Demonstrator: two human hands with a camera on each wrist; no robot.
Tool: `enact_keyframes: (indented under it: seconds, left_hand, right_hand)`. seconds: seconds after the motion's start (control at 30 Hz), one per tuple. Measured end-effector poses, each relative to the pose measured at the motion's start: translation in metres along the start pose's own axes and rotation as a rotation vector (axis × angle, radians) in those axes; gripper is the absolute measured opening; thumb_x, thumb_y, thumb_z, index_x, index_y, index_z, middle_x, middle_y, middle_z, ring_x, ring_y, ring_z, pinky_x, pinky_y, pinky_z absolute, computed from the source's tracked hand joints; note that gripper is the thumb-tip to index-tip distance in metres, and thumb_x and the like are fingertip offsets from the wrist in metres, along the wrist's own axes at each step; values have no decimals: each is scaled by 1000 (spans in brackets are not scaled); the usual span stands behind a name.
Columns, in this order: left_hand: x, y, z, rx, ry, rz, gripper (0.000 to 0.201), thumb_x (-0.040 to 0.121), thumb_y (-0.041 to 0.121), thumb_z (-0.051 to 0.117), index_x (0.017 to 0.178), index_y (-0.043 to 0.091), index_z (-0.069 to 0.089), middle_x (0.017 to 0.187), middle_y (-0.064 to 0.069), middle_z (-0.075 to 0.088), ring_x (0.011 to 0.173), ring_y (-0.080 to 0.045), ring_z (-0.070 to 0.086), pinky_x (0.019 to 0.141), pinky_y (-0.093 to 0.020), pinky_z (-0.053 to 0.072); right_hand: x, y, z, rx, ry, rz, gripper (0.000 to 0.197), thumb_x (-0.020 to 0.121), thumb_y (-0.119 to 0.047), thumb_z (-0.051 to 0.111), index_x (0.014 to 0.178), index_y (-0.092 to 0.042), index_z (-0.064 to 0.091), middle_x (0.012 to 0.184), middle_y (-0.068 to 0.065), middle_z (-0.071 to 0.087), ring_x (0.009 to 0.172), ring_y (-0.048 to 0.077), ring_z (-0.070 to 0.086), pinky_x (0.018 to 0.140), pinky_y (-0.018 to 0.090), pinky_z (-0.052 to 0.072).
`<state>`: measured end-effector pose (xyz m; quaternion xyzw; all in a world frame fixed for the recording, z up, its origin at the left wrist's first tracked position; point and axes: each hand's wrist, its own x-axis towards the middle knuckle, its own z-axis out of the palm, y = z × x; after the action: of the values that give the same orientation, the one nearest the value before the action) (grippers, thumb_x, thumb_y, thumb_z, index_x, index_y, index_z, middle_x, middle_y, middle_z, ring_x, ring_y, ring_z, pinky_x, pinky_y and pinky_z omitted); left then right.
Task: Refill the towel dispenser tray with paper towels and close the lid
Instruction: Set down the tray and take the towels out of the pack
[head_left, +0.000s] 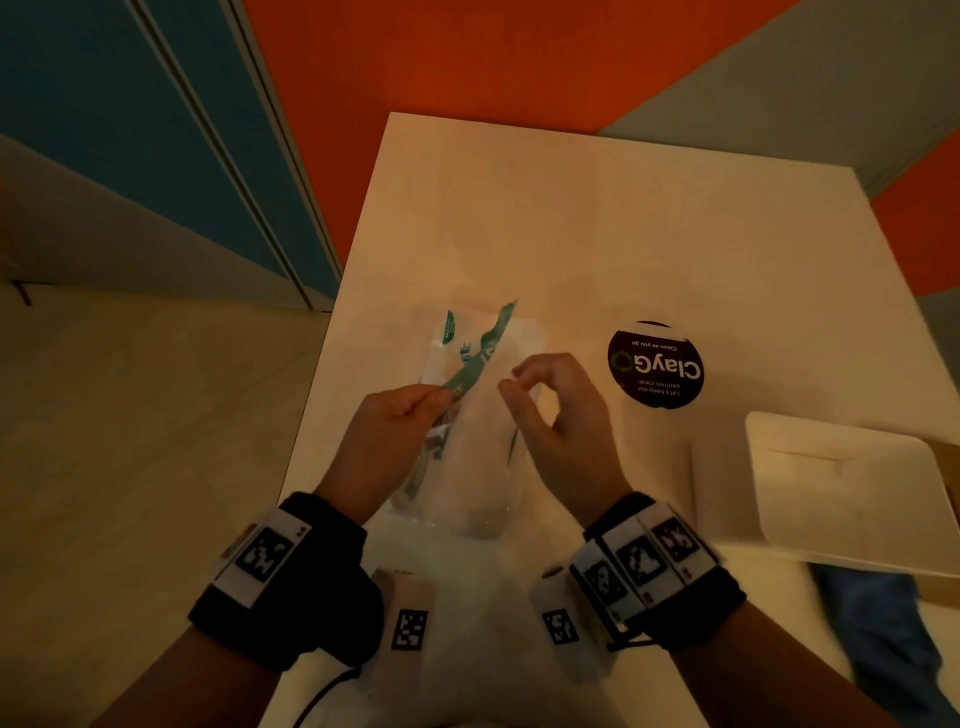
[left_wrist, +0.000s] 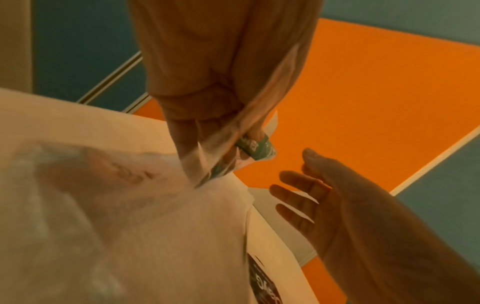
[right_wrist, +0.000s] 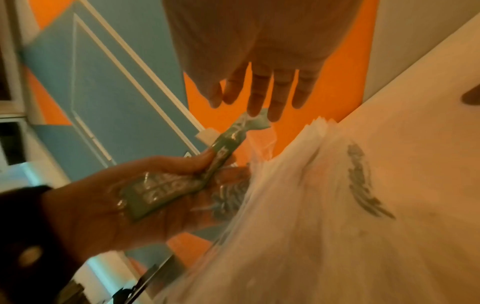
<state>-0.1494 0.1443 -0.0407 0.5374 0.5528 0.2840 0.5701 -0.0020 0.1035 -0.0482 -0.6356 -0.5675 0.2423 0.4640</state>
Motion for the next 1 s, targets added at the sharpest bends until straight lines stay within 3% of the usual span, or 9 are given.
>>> enact_keyframes:
  seconds: [0.1, 0.2, 0.27, 0.37, 0.5, 0.6, 0.73, 0.87, 1.0]
  left_hand:
    - [1, 1, -4, 21, -12, 11, 21, 89, 10, 51, 99, 3, 68, 85, -3, 68, 61, 9, 61, 65, -8, 50]
    - [1, 1, -4, -25, -27, -35, 21, 89, 10, 50, 99, 2, 67, 94, -14, 70, 81, -10, 66, 83, -32, 54]
    - [1, 1, -5, -63, -30, -75, 20, 89, 11, 50, 96, 4, 68, 97, -19, 69, 90, -22, 65, 88, -43, 51]
    - [2, -2, -10, -94, -35, -119, 21, 89, 15, 51, 95, 6, 69, 90, -10, 73, 88, -20, 68, 84, -39, 54]
    - [5, -11, -22, -193, -36, -170, 23, 89, 19, 51, 84, 12, 71, 71, 3, 75, 69, -15, 69, 66, -29, 59]
    - [7, -14, -32, -263, -22, -192, 24, 89, 20, 50, 78, 10, 69, 68, 0, 75, 62, -14, 69, 59, -26, 59]
    - [10, -18, -54, -279, 45, -193, 22, 89, 21, 49, 79, 10, 65, 67, 1, 75, 57, -9, 68, 51, -20, 57]
    - [10, -25, -78, -254, 83, -211, 22, 85, 27, 52, 75, 12, 64, 61, 2, 74, 54, -9, 65, 49, -21, 54]
    - [-1, -38, -87, -333, -24, -272, 29, 70, 34, 52, 88, 14, 61, 69, 1, 74, 61, -9, 68, 58, -28, 56]
  right_hand:
    - [29, 17, -11, -40, -20, 120, 25, 82, -3, 57, 105, -10, 48, 109, 12, 53, 103, 19, 51, 88, 18, 38]
    - [66, 24, -16, -154, -285, 151, 55, 84, 7, 53, 132, -11, 35, 135, 13, 42, 125, 24, 39, 98, 26, 33]
    - [87, 21, -13, -232, -447, 144, 53, 88, 1, 53, 134, -17, 37, 144, 10, 35, 132, 23, 32, 103, 33, 31]
    - [109, 18, -8, -269, -568, 94, 27, 88, -9, 56, 114, -13, 59, 145, 12, 35, 135, 23, 29, 106, 33, 26]
    - [124, 16, 3, -200, -670, 80, 18, 87, -13, 57, 103, -7, 65, 139, 11, 46, 130, 22, 40, 96, 19, 29]
    - [133, 13, 16, -120, -686, 118, 20, 87, -12, 58, 103, -3, 64, 129, 9, 55, 120, 19, 48, 97, 24, 35]
    - [143, 7, 35, 44, -666, 200, 6, 85, -14, 61, 82, -12, 65, 90, 9, 63, 92, 15, 56, 87, 30, 42]
    - [152, 10, 55, -1, -663, 194, 20, 88, -17, 58, 92, 1, 67, 72, 0, 63, 57, -10, 57, 67, 5, 43]
    - [156, 15, 75, -202, -664, 169, 25, 89, -21, 56, 95, 0, 67, 65, -4, 59, 57, 4, 53, 54, 9, 39]
